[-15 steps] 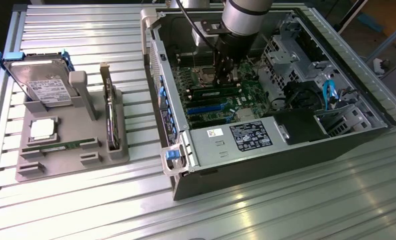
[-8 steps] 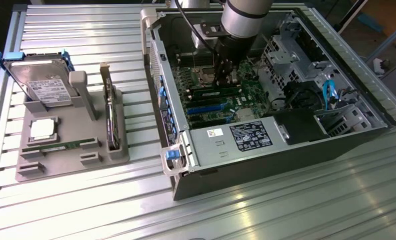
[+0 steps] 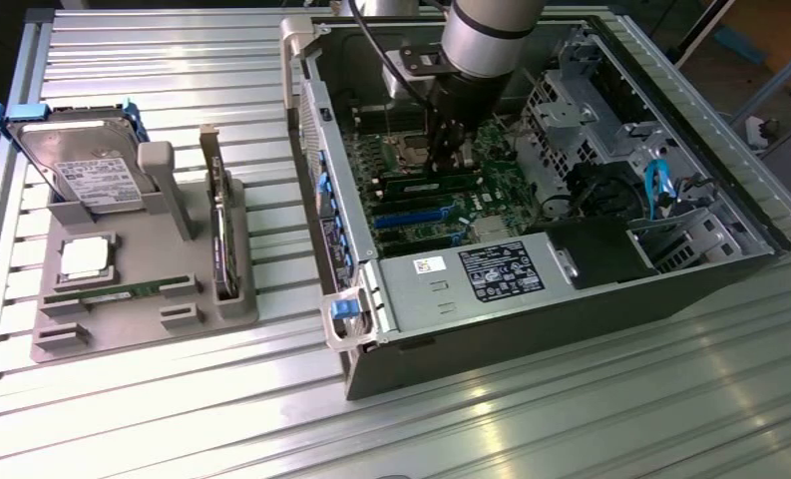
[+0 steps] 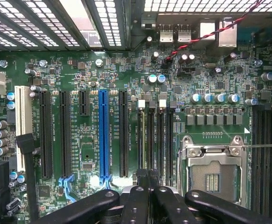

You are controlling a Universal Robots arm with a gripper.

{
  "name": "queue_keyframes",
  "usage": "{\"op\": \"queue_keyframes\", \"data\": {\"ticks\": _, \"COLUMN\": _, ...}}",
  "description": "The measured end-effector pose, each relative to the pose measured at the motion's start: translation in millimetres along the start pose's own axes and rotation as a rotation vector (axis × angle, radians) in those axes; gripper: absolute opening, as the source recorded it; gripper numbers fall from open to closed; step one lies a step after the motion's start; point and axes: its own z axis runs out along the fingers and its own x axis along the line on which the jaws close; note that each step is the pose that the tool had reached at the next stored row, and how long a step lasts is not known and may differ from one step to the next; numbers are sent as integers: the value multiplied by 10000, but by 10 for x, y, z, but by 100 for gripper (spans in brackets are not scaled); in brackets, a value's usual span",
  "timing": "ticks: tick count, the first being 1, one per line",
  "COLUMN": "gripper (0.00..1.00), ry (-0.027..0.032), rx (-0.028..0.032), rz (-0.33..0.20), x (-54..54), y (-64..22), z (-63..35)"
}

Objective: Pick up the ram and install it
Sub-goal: 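Press down the ram until it locks into place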

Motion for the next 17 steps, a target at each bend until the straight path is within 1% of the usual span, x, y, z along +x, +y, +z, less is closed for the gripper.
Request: {"op": "queue_keyframes", "data": {"ticks": 17, "gripper": 11, "ry": -1, "rx": 0, "rz": 0, "x": 1, "y": 0, "z": 23}}
